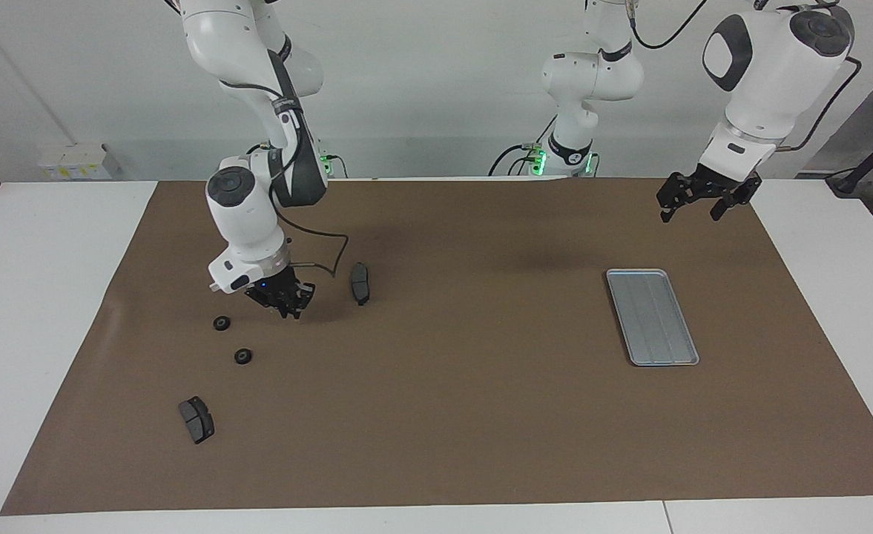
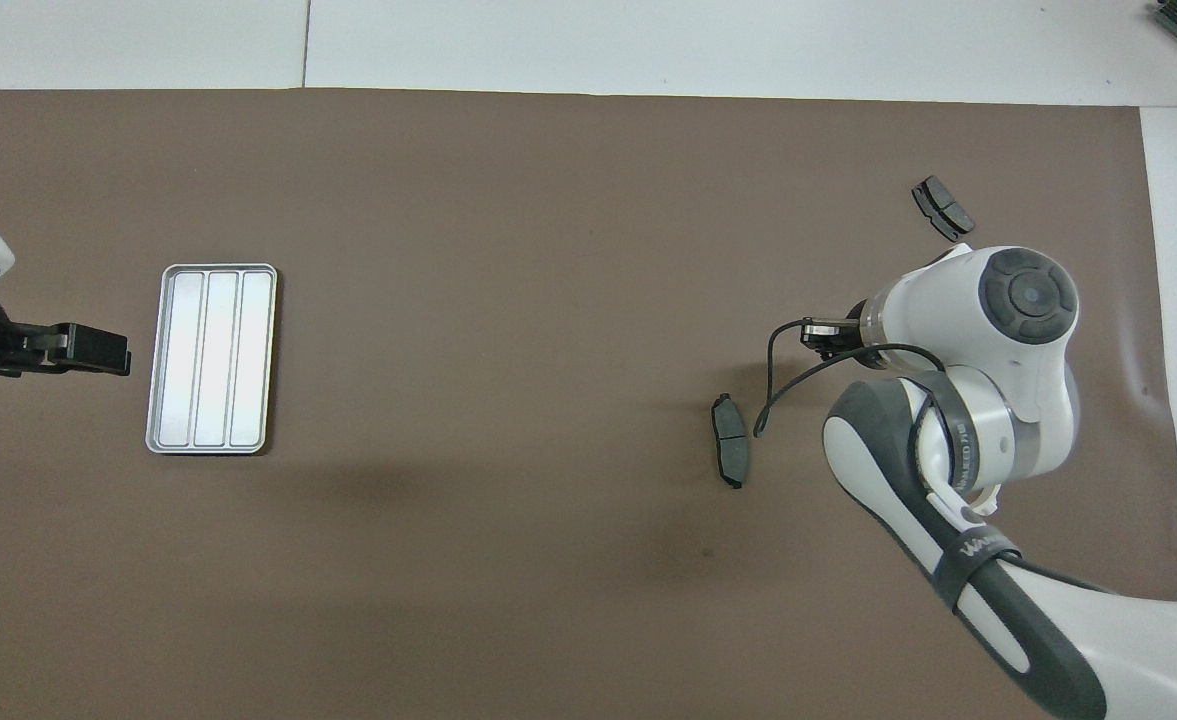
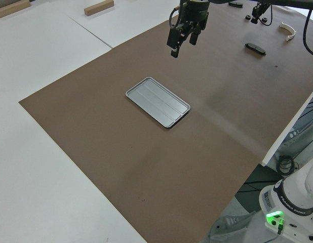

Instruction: Pick bearing gear from pile to tray

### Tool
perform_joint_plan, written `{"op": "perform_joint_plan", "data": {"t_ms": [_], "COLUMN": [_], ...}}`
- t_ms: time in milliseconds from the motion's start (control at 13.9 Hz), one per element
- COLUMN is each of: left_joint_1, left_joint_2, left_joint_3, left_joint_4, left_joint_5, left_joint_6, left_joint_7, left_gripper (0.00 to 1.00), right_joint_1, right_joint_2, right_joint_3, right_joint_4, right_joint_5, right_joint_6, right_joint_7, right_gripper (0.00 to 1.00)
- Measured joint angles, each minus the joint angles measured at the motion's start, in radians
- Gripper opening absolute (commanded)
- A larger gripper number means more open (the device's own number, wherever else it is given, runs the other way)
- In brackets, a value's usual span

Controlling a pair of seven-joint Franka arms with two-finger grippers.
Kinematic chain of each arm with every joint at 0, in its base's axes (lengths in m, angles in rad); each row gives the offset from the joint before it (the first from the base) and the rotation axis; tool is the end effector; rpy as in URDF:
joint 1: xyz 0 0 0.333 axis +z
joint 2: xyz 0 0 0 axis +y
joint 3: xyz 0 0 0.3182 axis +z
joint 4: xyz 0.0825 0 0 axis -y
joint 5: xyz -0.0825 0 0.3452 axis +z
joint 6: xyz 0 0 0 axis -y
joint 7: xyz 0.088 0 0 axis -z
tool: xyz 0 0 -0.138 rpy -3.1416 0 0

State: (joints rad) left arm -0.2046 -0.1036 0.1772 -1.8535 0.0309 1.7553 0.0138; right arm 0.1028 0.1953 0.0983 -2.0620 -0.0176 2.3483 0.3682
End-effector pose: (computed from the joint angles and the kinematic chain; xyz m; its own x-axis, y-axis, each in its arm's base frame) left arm 0.4926 -0.0065 0.5393 0.9989 -0.0477 0.0036 -0.0477 -0.9988 -0.0122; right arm 0.5512 0.1104 0.3452 0.9838 -0.1584 0.0838 -0.1557 -0.9871 -0.0381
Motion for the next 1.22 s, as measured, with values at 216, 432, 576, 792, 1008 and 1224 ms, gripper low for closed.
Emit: {"op": "perform_joint_plan", "data": {"t_ms": [216,432,576,792,1008,1224], "left_joint_1": [0.000,0.000,0.000,0.000,0.000,0.000], "left_joint_2": [0.000,0.000,0.000,0.000,0.000,0.000], "left_joint_3": [0.000,0.000,0.000,0.000,0.000,0.000], "left_joint_4": [0.000,0.000,0.000,0.000,0.000,0.000], "left_joint_5": [0.000,0.000,0.000,0.000,0.000,0.000], "left_joint_6": [0.000,0.000,0.000,0.000,0.000,0.000], "left_joint_7": [0.000,0.000,0.000,0.000,0.000,0.000], "left_gripper": [1.00,1.00,1.00,1.00,1.00,1.00], "right_joint_1": [0.095,0.176,0.227,0.315,0.400,0.438], "right_joint_2": [0.014,0.047,0.082,0.172,0.287,0.361], "right_joint_3": [0.002,0.002,0.003,0.002,0.001,0.000], "right_joint_4": [0.045,0.109,0.160,0.277,0.400,0.452], "right_joint_5": [0.000,0.000,0.000,-0.001,-0.014,-0.053], "right_joint_6": [0.000,0.000,0.000,-0.012,-0.032,-0.032], "right_joint_7": [0.166,0.297,0.354,0.483,0.604,0.667], "right_gripper": [0.00,0.00,0.00,0.00,0.00,0.00]}}
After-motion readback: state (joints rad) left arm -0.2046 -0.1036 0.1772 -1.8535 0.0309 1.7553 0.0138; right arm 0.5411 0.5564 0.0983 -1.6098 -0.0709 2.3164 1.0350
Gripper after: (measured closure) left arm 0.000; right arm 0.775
